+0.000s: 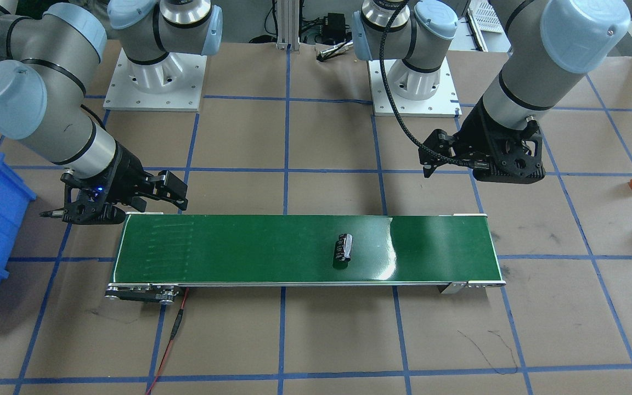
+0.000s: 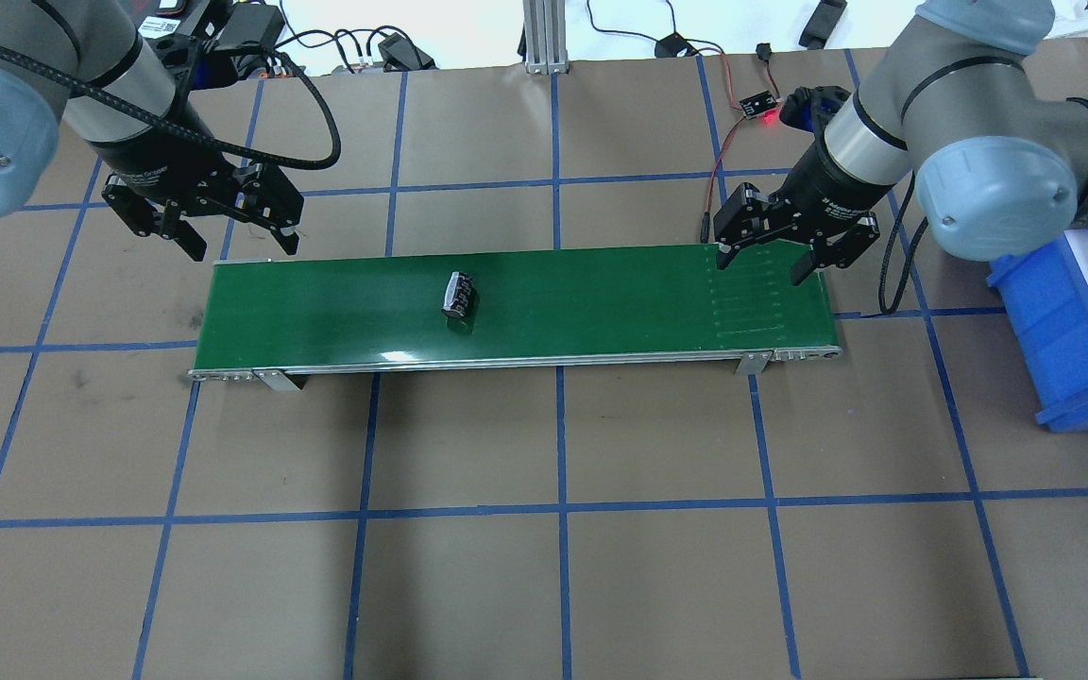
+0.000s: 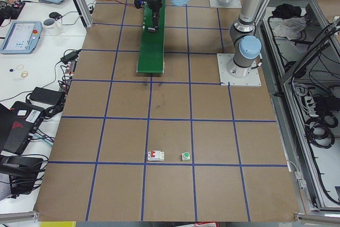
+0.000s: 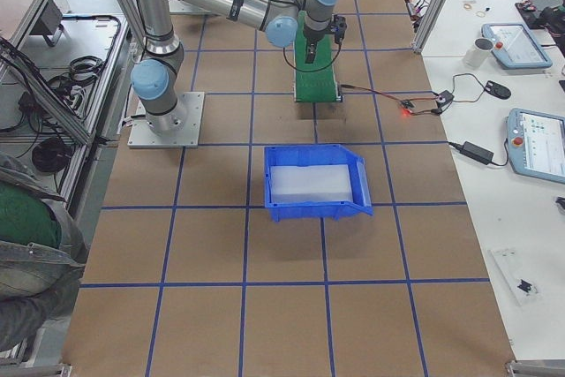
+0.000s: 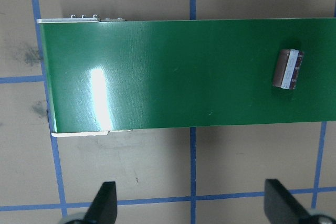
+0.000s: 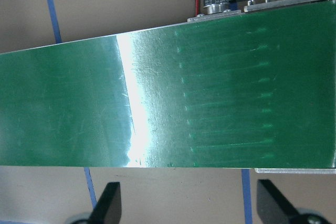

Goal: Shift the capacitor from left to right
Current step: 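Raise the left gripper away while the right gripper lowers at the belt's far end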

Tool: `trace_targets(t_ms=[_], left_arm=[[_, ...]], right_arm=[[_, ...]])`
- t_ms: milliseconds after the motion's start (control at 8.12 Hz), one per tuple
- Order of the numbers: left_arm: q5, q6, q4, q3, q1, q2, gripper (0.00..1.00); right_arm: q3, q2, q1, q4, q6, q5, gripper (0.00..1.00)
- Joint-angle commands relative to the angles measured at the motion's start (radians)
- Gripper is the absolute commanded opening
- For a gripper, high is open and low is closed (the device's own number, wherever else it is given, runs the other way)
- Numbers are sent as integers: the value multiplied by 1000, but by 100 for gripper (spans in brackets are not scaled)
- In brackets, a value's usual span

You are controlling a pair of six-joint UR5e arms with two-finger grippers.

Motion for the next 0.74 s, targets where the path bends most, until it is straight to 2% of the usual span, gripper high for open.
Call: trace_targets(t_ms=[0, 123, 370, 616], left_arm=[[1, 2, -2, 1, 0, 5, 100], [1, 3, -2, 1, 1, 5, 100], [2, 3, -2, 3, 0, 5, 100], [14, 3, -2, 3, 0, 5, 100]], right_arm=[[1, -1, -4, 2, 89, -49, 92], [4, 5, -4, 2, 87, -56, 88], [20, 14, -5, -1, 86, -55, 89], [21, 56, -5, -97, 72, -57, 94]])
